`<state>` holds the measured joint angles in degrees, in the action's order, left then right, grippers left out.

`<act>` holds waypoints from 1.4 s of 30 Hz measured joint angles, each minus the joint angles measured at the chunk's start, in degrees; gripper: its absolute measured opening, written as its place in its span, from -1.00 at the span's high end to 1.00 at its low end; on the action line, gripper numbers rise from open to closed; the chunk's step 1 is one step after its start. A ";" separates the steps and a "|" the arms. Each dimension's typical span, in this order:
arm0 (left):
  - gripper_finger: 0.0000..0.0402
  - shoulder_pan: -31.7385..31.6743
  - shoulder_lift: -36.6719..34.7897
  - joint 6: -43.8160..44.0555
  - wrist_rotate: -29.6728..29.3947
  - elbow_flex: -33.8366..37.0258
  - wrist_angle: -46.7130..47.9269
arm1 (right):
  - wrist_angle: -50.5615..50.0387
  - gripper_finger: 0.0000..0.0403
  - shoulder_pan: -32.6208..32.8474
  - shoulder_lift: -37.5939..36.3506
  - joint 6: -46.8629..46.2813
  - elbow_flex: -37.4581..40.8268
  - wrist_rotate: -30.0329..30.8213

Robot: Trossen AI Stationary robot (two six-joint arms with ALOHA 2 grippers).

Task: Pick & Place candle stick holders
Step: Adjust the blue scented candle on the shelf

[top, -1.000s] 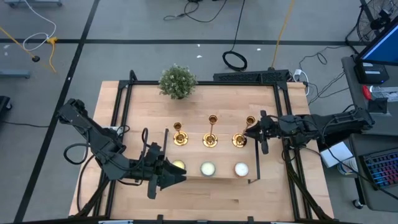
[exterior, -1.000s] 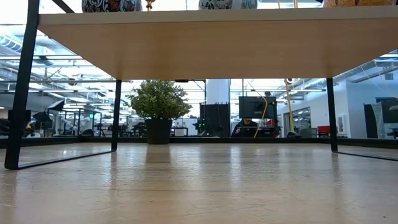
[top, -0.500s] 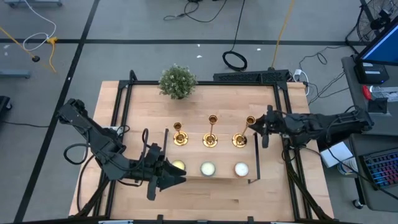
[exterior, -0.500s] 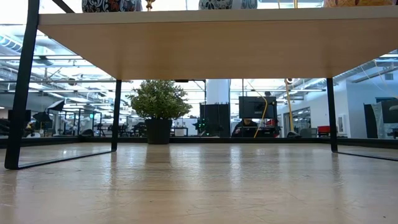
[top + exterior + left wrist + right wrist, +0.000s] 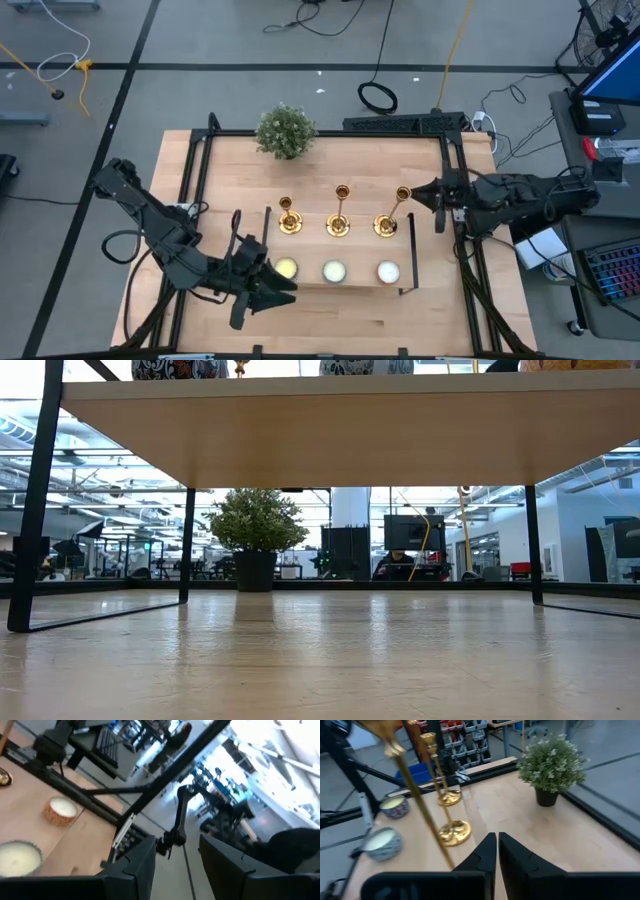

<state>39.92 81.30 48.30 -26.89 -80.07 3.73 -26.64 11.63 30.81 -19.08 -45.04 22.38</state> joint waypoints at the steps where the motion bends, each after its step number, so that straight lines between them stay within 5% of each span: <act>1: 0.20 0.00 -0.02 0.26 0.71 0.00 0.77 | -1.23 0.95 0.72 0.00 -0.92 -0.90 0.01; 8: 0.20 1.18 -0.01 3.14 4.86 0.02 10.51 | -5.66 0.99 7.23 1.05 -7.76 -4.06 -0.14; 13: 0.20 1.07 1.88 3.24 9.33 0.02 12.96 | -4.38 0.99 13.00 3.28 -14.26 -4.09 -6.35; 22: 0.23 -0.13 6.36 -3.20 10.49 0.02 12.98 | 9.33 1.00 26.82 11.78 -21.19 -4.11 -11.56; 27: 0.44 -1.83 6.94 -3.24 12.23 0.02 12.89 | 22.39 1.00 33.86 17.04 -17.75 -4.09 -2.93; 35: 0.94 -1.92 6.70 -6.02 12.36 0.02 12.70 | 38.06 1.00 42.40 24.90 -5.11 -4.09 18.81; 42: 0.98 -3.45 6.69 -6.70 11.33 0.02 13.57 | 47.83 1.00 46.76 30.38 2.64 -4.09 33.32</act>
<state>36.47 87.99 41.60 -15.55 -80.05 17.30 21.19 58.39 61.19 -16.44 -49.12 55.71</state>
